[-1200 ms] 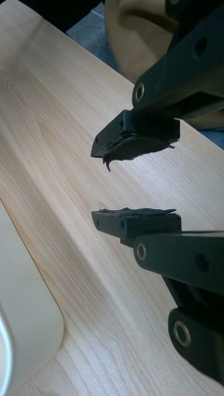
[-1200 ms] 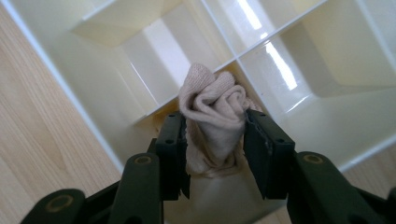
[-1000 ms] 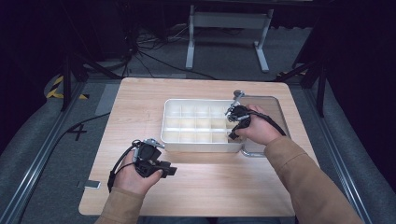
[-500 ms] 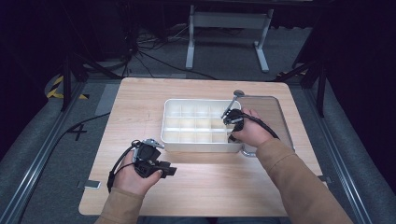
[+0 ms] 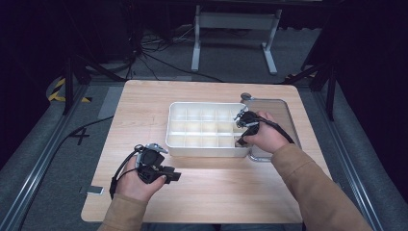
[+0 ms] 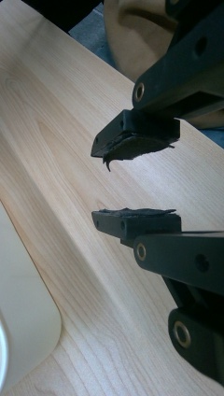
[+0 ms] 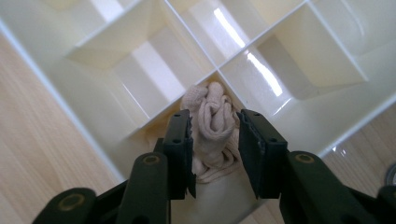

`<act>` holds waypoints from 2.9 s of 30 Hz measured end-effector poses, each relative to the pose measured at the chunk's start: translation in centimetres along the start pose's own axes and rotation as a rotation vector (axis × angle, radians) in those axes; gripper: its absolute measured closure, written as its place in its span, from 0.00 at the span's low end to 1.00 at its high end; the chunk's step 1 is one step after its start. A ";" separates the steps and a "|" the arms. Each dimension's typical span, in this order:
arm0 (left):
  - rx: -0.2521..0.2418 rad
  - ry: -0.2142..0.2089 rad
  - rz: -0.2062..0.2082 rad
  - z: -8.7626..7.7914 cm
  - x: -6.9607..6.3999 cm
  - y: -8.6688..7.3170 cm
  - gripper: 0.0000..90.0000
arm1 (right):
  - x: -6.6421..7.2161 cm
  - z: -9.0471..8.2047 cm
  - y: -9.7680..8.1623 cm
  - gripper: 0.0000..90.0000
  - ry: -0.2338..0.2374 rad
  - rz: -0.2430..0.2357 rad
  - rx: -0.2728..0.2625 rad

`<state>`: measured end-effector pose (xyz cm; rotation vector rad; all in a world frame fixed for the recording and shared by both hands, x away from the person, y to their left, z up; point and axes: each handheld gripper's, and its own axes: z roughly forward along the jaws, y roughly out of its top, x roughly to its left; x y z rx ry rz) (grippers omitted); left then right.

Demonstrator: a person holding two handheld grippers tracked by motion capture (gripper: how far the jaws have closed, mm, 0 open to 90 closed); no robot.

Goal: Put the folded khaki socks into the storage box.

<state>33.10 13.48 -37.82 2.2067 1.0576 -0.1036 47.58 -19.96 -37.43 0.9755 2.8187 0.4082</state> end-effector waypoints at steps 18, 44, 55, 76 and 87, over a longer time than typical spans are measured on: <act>-0.004 -0.005 0.004 -0.4 -0.1 -0.7 0.70 | 2.1 -5.8 -5.1 0.63 0.116 -0.053 -0.342; 0.049 -0.018 0.004 0.4 0.0 -0.6 0.68 | 8.0 -3.6 -12.0 0.53 0.205 -0.100 -0.414; 0.059 -0.013 -0.013 0.7 0.1 -0.9 0.67 | 8.9 -0.5 -13.6 0.53 0.212 -0.100 -0.386; 0.077 -0.013 0.036 1.8 0.5 -1.2 0.60 | 10.4 3.3 -14.9 0.50 0.138 -0.090 -0.427; -0.048 0.088 0.054 3.2 1.4 -1.2 0.55 | 9.6 3.3 -15.5 0.45 0.088 -0.086 -0.479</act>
